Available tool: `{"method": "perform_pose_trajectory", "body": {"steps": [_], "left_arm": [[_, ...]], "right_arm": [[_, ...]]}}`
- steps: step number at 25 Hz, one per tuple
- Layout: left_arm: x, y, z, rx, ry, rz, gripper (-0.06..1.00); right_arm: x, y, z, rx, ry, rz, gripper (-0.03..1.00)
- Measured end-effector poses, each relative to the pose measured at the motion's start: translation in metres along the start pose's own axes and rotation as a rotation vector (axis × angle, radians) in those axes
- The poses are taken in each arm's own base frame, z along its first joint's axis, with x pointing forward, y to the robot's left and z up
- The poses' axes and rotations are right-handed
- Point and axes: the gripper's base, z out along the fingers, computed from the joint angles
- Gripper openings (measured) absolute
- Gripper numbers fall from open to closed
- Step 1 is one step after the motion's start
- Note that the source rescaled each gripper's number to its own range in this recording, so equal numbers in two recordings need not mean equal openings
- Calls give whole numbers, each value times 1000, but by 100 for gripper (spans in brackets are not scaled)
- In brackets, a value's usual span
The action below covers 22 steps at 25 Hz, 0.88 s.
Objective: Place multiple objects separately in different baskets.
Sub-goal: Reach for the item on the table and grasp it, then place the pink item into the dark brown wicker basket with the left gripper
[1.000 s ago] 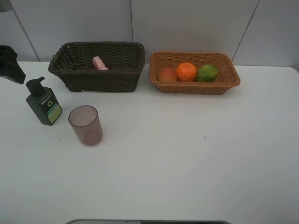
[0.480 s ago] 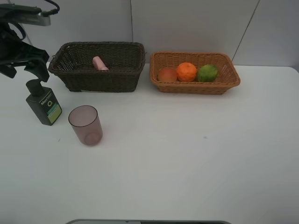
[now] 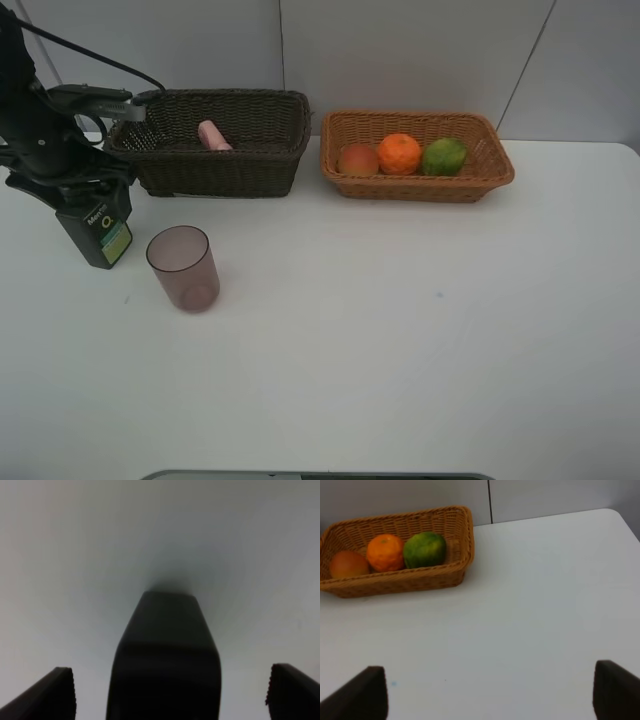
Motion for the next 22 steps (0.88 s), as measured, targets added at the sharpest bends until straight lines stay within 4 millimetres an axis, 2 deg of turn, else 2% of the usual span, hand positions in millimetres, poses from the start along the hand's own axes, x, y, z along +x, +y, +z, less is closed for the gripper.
{"method": "perform_pose_trajectory", "body": {"steps": [2, 3, 4, 6, 7, 22], "left_arm": [[0, 0, 2, 1, 7, 1, 94], [0, 0, 3, 1, 9, 3, 87], [1, 0, 3, 1, 10, 3, 78], [0, 0, 3, 0, 9, 5, 48], [0, 0, 3, 0, 9, 4, 42], [0, 0, 3, 1, 8, 4, 44]], "right_arm": [[0, 0, 0, 0, 0, 0, 78], [0, 0, 0, 0, 0, 0, 78], [0, 0, 0, 0, 0, 0, 78], [0, 0, 0, 0, 0, 0, 78], [0, 0, 0, 0, 0, 0, 78], [0, 0, 0, 0, 0, 0, 78]]}}
